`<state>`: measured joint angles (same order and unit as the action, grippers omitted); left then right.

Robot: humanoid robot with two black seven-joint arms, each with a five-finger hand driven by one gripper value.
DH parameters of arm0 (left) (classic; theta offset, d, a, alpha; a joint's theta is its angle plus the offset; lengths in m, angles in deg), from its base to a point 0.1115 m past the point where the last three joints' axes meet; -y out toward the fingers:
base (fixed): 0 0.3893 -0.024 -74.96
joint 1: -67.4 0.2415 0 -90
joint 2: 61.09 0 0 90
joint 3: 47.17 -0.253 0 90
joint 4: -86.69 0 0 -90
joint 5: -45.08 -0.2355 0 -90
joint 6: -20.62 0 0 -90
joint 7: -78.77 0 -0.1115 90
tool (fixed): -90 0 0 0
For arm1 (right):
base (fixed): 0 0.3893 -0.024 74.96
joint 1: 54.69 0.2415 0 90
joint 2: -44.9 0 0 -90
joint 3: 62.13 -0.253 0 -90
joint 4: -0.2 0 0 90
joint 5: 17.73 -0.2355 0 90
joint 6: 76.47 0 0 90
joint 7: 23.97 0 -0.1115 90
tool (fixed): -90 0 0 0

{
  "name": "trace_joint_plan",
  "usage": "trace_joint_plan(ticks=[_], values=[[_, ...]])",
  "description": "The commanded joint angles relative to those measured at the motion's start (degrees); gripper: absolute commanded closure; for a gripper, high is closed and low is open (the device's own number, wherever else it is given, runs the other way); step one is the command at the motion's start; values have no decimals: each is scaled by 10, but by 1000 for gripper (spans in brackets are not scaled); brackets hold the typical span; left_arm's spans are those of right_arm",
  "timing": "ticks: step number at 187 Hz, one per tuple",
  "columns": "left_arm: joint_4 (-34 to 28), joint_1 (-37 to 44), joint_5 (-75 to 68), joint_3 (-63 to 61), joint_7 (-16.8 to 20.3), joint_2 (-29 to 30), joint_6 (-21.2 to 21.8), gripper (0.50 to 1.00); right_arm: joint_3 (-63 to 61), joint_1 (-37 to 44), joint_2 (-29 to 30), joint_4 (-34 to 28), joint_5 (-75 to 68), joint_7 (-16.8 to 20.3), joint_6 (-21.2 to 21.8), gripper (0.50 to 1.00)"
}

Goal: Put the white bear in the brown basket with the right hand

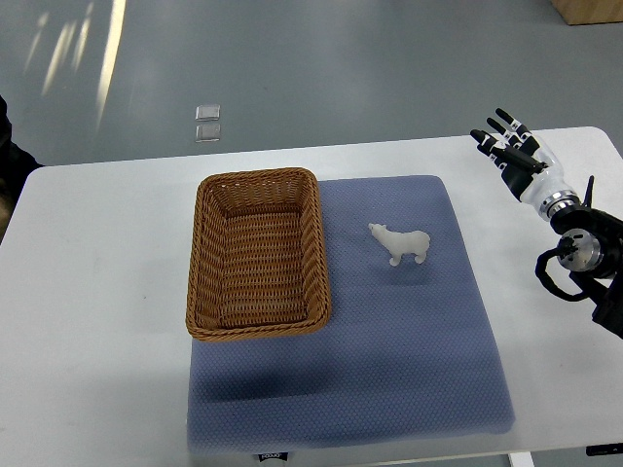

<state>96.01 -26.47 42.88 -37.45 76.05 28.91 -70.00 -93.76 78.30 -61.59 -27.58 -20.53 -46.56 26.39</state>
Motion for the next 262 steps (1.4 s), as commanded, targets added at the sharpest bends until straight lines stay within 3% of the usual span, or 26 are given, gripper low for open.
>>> trace_joint_plan(ticks=[1, 147, 201, 262], values=[[0, 0, 0, 0, 0, 0, 0, 500, 1, 1, 0, 1, 1, 0, 0, 574], [-3, 1, 2, -5, 2, 0, -3, 500, 1, 4, -6, -3, -1, 4, 2, 574], [-4, 1, 2, -5, 2, 0, -3, 500, 4, 5, 0, -4, 8, 4, 58, 574], [-4, 1, 2, -5, 2, 0, -3, 500, 9, 4, -6, -4, 10, 4, 64, 574]])
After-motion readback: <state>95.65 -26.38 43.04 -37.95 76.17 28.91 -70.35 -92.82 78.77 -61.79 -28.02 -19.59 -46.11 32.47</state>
